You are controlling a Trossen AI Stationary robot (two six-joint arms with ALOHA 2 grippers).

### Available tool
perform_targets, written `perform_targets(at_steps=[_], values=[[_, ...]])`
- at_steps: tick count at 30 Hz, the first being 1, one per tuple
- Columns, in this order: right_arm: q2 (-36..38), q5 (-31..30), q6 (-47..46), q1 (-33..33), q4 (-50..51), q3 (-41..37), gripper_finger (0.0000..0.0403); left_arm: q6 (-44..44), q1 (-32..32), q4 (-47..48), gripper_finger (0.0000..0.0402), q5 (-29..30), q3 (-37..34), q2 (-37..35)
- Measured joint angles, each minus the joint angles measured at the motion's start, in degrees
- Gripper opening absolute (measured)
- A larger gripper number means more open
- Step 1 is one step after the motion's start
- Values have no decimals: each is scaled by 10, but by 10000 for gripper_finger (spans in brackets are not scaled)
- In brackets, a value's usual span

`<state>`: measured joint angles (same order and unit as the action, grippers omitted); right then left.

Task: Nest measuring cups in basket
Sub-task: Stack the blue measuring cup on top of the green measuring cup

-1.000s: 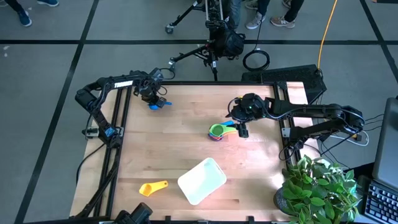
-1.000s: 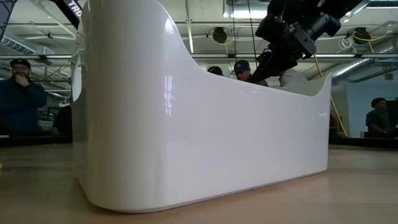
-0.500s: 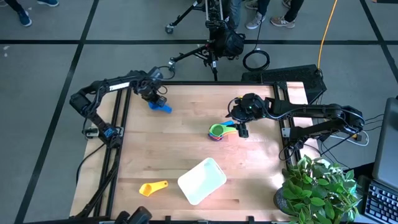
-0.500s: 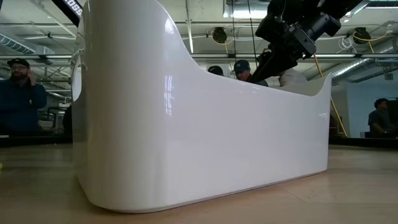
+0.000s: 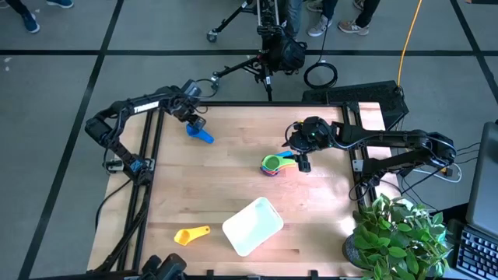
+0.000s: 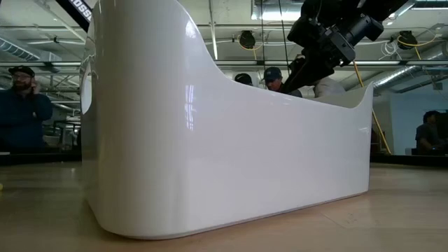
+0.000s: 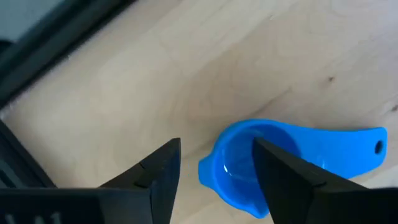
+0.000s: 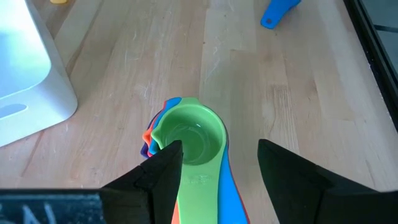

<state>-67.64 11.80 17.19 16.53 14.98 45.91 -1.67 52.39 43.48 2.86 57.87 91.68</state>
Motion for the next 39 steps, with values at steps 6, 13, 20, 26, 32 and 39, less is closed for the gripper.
perform_targets(at_steps=[6,13,20,26,32,39], values=[[0,-1,0,0,-2,0,201,49,7,-7,186,-23,0,0],[0,-15,0,0,-2,0,201,81,16,-2,162,-31,0,15],[0,-15,0,0,-2,0,201,95,15,-3,172,-31,0,47],[0,-15,0,0,-2,0,201,95,13,2,155,-30,0,51],[0,-15,0,0,-2,0,201,82,3,33,62,-30,0,51],[0,-15,0,0,-2,0,201,38,-11,34,35,-60,0,50]])
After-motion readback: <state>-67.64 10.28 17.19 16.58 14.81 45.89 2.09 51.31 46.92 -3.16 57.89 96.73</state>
